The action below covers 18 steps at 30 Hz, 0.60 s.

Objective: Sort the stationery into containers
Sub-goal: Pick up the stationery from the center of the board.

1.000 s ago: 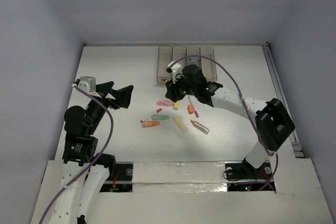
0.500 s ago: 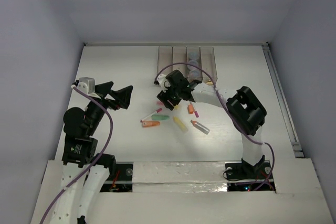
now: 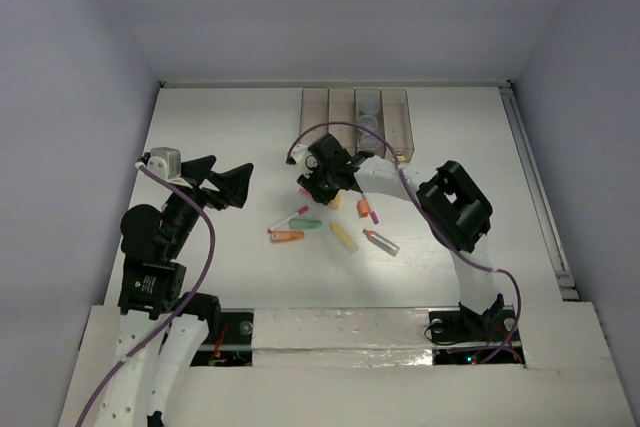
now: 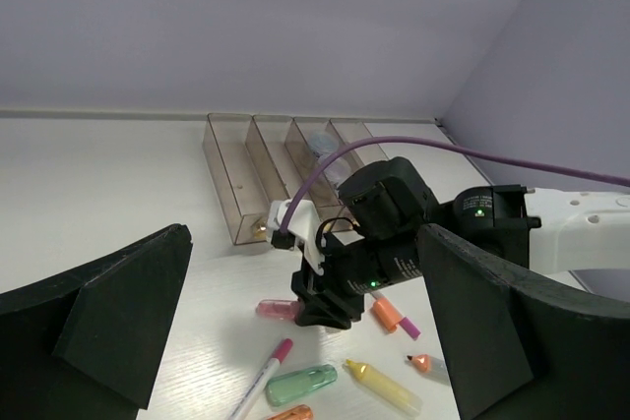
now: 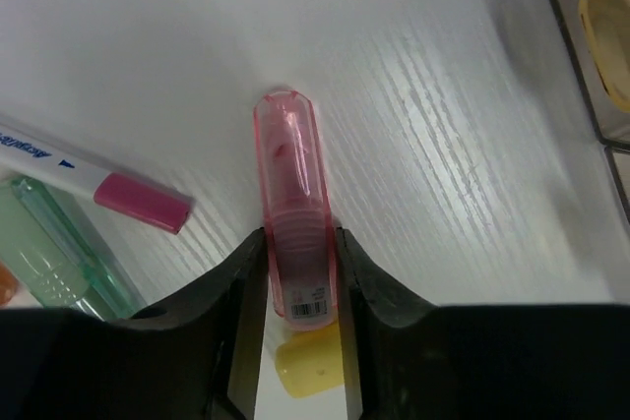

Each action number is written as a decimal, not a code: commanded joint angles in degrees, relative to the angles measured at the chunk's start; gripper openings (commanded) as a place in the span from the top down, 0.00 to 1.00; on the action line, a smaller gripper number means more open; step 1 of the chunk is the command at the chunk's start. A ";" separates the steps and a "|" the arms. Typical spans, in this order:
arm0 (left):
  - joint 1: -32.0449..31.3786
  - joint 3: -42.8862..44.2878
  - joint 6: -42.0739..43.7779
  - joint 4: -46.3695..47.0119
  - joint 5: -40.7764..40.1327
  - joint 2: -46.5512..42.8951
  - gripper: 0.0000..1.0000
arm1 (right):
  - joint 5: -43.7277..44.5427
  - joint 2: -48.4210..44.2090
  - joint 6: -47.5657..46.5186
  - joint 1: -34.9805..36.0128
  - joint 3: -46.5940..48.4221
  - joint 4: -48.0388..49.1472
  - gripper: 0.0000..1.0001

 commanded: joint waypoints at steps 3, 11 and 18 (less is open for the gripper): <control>-0.33 -0.26 0.20 2.26 0.25 -0.42 0.01 | 0.13 1.13 -0.95 0.60 2.81 1.77 0.76; -0.33 -0.26 0.20 2.34 0.25 -0.25 0.01 | -2.23 -6.51 1.42 0.60 -0.96 10.29 0.82; -0.33 -0.26 0.20 2.26 0.34 -0.34 0.01 | 2.32 -14.25 8.35 -1.15 -3.60 20.30 0.86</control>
